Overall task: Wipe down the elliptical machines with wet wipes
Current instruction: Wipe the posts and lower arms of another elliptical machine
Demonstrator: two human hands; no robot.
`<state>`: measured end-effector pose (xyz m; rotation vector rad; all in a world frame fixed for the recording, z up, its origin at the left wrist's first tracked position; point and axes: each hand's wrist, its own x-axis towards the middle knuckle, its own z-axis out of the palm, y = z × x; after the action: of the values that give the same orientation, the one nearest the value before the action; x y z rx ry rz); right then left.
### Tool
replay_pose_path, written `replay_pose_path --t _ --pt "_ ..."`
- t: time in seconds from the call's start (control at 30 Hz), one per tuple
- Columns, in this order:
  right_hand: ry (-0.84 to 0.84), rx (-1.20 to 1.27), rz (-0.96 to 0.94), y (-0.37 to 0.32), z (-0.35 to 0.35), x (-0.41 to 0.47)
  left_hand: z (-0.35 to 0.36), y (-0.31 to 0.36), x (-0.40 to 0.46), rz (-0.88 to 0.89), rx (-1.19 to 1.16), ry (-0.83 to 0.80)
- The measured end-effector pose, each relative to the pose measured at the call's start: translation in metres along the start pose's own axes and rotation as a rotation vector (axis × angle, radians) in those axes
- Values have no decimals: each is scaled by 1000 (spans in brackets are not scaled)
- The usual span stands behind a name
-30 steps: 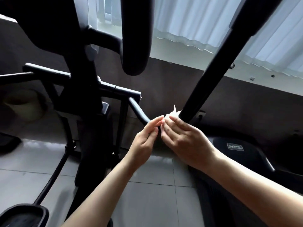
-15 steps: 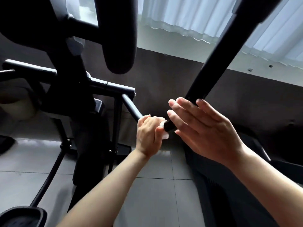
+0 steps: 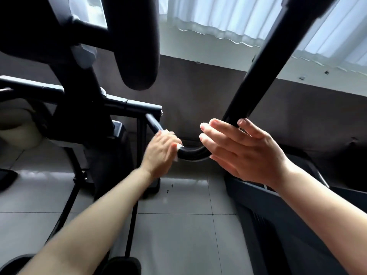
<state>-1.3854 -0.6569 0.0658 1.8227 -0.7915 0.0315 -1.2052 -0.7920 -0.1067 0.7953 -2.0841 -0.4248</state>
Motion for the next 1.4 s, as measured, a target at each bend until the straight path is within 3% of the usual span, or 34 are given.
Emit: replay_pose_path --t 0.13,0.23,0.53,0.63,0.77,0.87,1.0,1.13,1.27,1.4 --pt "12 -22 18 -2 7 -2 16 84 -18 -159 -320 182" --pt "18 -32 13 -2 8 -2 26 73 -19 -202 -258 258" --pt "39 -18 47 -7 14 -2 -11 -57 24 -286 92 -154" --pt "57 -12 47 -11 17 -2 -15 -72 34 -308 100 -216" --pt "84 -19 41 -9 23 -2 -2 -46 30 -427 -83 -105" --pt "107 -2 16 -7 26 -2 12 -7 7 -363 -213 13" --pt "124 -8 22 -7 29 -2 31 62 -26 -337 -576 270" --pt "150 7 31 -9 29 -2 40 69 -23 -463 -628 311" --pt "182 5 32 -11 35 1 32 7 -10 -507 -408 170" --pt "218 1 44 -15 41 -2 -1 -57 6 -419 -15 -156"
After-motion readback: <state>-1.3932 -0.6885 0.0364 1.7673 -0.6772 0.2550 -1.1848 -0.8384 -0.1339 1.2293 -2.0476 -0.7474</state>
